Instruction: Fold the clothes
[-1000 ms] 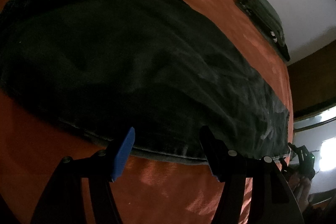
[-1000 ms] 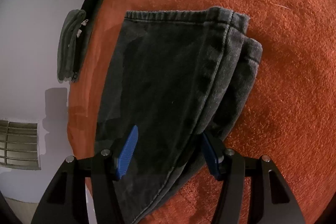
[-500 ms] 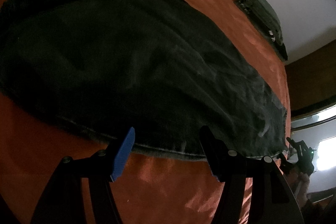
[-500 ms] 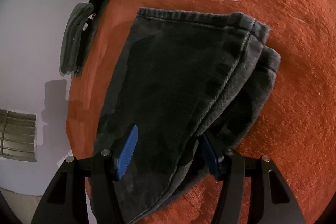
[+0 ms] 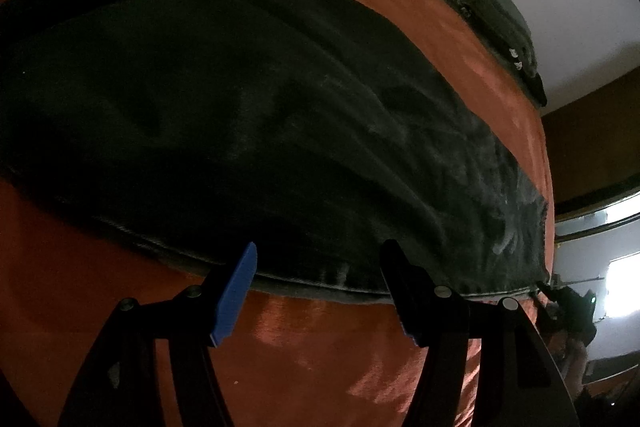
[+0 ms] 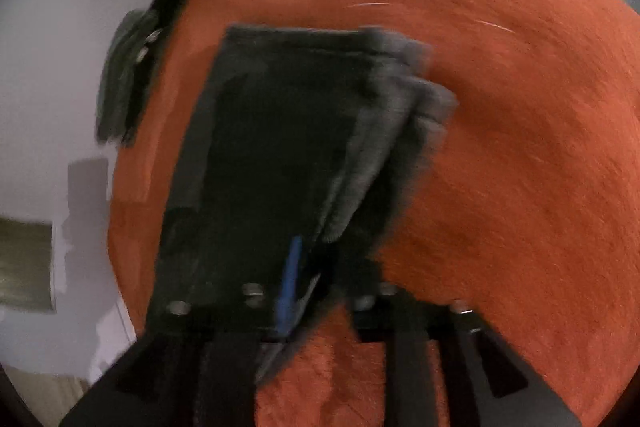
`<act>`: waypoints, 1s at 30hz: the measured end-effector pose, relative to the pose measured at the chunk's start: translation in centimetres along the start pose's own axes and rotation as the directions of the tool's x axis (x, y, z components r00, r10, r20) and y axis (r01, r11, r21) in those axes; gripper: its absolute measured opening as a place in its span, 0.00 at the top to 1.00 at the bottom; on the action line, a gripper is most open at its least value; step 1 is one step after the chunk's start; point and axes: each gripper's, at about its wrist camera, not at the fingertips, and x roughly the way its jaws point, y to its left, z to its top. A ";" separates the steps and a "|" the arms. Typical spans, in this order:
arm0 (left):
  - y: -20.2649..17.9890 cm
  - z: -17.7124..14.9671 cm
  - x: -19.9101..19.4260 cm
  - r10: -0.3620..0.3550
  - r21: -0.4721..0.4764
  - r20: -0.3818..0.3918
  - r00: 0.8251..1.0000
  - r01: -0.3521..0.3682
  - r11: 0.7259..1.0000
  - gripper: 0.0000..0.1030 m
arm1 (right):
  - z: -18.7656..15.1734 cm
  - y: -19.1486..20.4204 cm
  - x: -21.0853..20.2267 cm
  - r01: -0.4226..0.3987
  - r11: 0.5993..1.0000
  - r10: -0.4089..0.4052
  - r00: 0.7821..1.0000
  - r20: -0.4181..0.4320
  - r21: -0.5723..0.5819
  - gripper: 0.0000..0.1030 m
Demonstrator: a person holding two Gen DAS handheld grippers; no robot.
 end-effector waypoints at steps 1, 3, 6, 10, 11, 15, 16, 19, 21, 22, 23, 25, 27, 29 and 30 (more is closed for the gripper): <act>0.1 0.0 0.0 0.002 -0.003 -0.001 1.000 -0.002 1.000 0.36 | 0.2 -0.6 -0.3 0.001 1.000 -0.002 1.000 0.011 0.019 0.49; 0.0 0.0 0.1 0.005 -0.006 -0.003 1.000 -0.005 1.000 0.36 | 0.6 -1.7 -0.6 -0.004 0.998 0.002 1.000 0.028 0.064 0.40; -0.3 -0.2 0.1 0.005 0.008 -0.004 1.000 -0.005 1.000 0.36 | 1.1 -2.9 -0.9 -0.032 0.991 0.027 0.999 0.043 0.131 0.36; -0.3 -0.1 0.2 0.005 0.014 -0.006 1.000 -0.005 1.000 0.36 | 2.4 -1.3 -0.4 -0.035 0.997 0.031 0.997 0.069 0.070 0.33; -0.3 -0.1 0.3 0.005 0.015 -0.006 1.000 -0.005 1.000 0.36 | 2.9 -0.5 -0.2 -0.042 0.999 0.039 0.996 0.079 0.030 0.33; -0.2 -0.1 0.3 0.007 0.011 -0.008 1.000 -0.007 1.000 0.36 | 4.0 0.3 0.7 -0.034 0.999 0.034 0.997 0.069 0.004 0.33; -0.2 -0.1 0.3 0.008 0.010 -0.006 1.000 -0.008 1.000 0.36 | 4.1 0.1 0.8 -0.034 0.999 0.033 0.997 0.069 0.016 0.33; -0.2 -0.2 0.3 0.017 0.013 -0.006 1.000 -0.017 1.000 0.36 | 4.1 -0.1 0.9 -0.027 0.999 0.025 0.997 0.072 0.029 0.36; -0.4 -0.3 0.5 0.026 0.018 -0.008 1.000 -0.026 0.999 0.36 | 4.0 0.0 0.6 -0.012 1.000 0.011 0.997 0.079 0.011 0.38; -0.5 -0.3 0.6 0.031 0.021 -0.008 0.999 -0.031 0.999 0.36 | 4.0 -0.3 0.6 0.004 1.000 -0.005 0.998 0.070 0.013 0.38; -0.6 -0.3 0.6 0.034 0.025 -0.009 0.999 -0.034 0.999 0.36 | 3.9 -1.1 0.5 0.002 0.999 -0.004 0.998 0.063 0.039 0.40; -0.7 -0.3 0.7 0.038 0.030 -0.010 0.999 -0.038 0.999 0.36 | 3.3 -2.3 0.2 -0.023 0.994 0.016 0.998 0.061 0.109 0.42; -0.9 -0.3 0.8 0.038 0.035 -0.010 0.999 -0.038 0.999 0.36 | 3.0 -2.9 0.2 -0.031 0.990 0.023 0.998 0.061 0.139 0.42; -0.9 -0.3 0.8 0.026 0.038 -0.011 1.000 -0.025 0.999 0.36 | 3.1 -2.9 0.5 -0.023 0.991 0.015 0.998 0.063 0.130 0.42; -1.0 -0.4 0.7 0.028 0.043 -0.011 1.000 -0.027 0.999 0.36 | 3.4 -2.4 0.8 -0.022 0.994 0.014 0.997 0.073 0.108 0.42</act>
